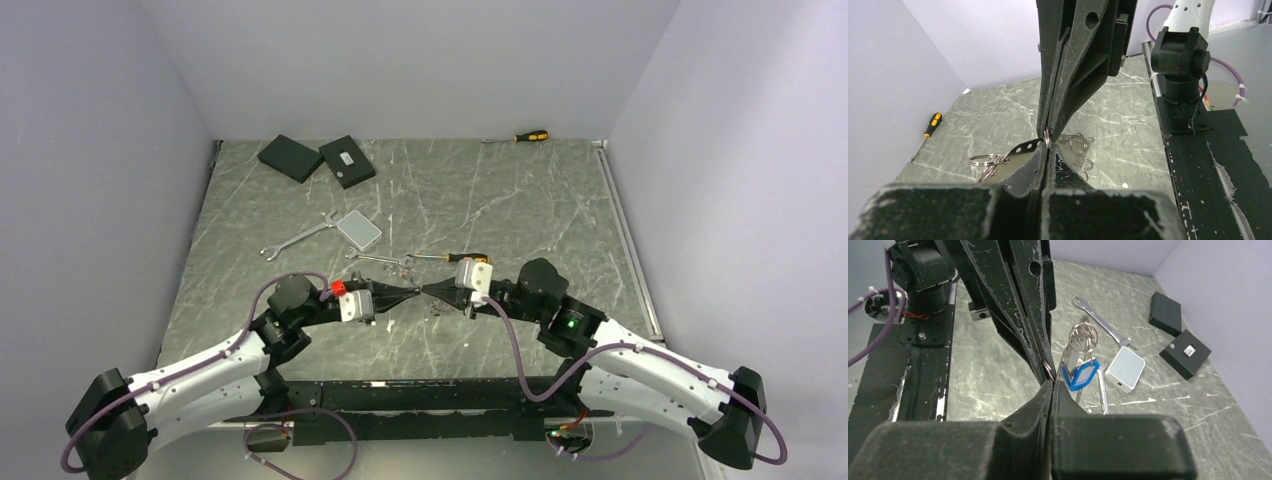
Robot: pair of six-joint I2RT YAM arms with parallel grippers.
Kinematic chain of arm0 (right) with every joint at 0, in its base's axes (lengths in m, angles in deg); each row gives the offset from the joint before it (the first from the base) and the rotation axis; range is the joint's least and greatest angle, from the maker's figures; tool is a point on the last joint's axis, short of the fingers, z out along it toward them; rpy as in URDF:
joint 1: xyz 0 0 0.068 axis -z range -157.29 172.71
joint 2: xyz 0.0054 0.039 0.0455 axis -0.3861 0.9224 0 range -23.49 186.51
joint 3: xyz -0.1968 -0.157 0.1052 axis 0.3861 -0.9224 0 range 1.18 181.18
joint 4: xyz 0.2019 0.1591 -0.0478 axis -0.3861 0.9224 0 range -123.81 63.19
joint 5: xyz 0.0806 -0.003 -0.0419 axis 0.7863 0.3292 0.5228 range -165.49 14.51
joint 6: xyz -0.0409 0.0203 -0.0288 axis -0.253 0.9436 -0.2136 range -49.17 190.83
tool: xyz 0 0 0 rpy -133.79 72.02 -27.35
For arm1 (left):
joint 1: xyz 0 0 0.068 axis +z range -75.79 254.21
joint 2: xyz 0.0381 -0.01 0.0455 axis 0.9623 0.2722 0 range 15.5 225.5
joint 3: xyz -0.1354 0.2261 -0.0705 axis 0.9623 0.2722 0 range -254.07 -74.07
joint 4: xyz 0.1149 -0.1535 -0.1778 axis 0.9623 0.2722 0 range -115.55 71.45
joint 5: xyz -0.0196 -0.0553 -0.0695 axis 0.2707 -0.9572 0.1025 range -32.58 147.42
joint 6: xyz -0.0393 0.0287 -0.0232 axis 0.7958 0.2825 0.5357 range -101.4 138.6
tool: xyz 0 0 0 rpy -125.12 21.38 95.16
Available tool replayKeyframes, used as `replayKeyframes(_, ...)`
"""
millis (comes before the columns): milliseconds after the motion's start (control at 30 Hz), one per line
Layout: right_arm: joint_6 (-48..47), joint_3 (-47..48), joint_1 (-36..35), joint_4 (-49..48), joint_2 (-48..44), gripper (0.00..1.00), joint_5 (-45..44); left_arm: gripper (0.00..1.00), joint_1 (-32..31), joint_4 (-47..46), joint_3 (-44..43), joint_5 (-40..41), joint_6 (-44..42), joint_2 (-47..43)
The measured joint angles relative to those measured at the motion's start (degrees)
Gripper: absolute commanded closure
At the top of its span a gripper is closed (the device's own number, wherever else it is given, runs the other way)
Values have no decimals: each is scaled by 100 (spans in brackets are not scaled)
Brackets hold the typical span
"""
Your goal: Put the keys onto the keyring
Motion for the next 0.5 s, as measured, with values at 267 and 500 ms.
replayKeyframes(267, -105, 236, 76, 474, 160, 94, 214, 100, 61, 33, 0, -205, 9, 98)
replayKeyframes(500, -127, 260, 68, 560, 203, 84, 354, 100, 63, 96, 0, -289, 31, 105)
